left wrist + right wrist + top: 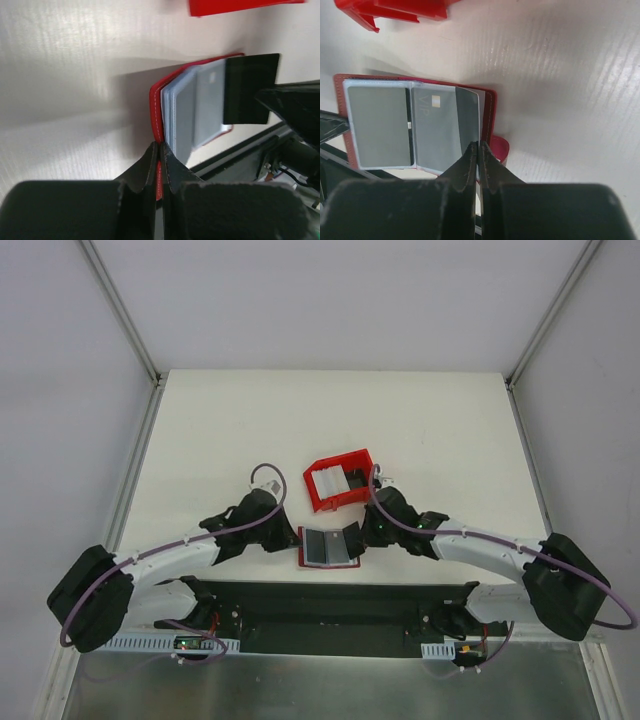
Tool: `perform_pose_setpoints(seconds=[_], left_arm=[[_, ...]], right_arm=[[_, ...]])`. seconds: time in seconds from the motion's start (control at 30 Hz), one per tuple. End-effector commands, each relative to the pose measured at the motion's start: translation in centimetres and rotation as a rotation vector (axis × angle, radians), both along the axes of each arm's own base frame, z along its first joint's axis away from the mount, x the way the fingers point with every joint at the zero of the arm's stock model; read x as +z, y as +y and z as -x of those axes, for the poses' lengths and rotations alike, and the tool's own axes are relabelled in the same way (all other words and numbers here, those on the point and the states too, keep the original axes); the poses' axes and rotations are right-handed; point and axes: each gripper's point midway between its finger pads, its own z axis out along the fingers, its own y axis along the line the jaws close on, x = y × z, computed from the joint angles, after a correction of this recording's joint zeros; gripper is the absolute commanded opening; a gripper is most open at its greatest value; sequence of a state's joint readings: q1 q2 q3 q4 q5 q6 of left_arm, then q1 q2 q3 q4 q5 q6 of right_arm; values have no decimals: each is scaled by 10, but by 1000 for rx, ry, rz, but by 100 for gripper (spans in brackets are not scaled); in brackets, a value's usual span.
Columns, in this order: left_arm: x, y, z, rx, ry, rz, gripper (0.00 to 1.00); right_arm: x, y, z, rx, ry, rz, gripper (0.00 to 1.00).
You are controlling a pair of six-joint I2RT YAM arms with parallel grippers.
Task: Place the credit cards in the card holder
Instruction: Turn over the card slot in the card holder.
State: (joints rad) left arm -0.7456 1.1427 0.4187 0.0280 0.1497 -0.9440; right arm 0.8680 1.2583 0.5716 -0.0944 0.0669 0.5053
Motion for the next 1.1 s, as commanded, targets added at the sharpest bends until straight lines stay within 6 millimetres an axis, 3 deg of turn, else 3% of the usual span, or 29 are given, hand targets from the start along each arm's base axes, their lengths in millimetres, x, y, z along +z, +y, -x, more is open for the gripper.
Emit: perform_pose_setpoints(seconds=[0.0, 0.17, 0.27, 0.33, 0.5, 0.6, 0.67, 0.73, 0.9, 1.07], left_arm=[[50, -20, -3, -89, -93, 88, 0], [77, -33, -3, -132, -125, 107, 0], [76, -46, -1, -185, -108, 79, 0], [70, -53, -2, -204, -112, 45, 0], [27, -54, 5, -209, -13, -57, 0], [20, -38, 6, -145, -25, -85, 0], [16, -24, 7, -106, -40, -108, 0], [12, -13, 9, -69, -42, -126, 0], [2, 12, 9, 4, -71, -165, 0], [-13, 29, 15, 36, -52, -207, 0]], right_arm=[[-12, 1, 2, -7, 4, 68, 0], [-16, 1, 7, -5, 3, 88, 1], [-15, -2, 7, -15, -8, 89, 0], [-10, -3, 6, -20, -23, 81, 0], [12, -16, -1, -54, -96, 93, 0], [29, -38, -6, -113, -151, 143, 0], [40, -42, -7, -127, -186, 113, 0], [52, -39, -7, -128, -210, 55, 0], [67, -2, 1, -25, -178, -103, 0], [55, 25, 5, 13, -113, -160, 0]])
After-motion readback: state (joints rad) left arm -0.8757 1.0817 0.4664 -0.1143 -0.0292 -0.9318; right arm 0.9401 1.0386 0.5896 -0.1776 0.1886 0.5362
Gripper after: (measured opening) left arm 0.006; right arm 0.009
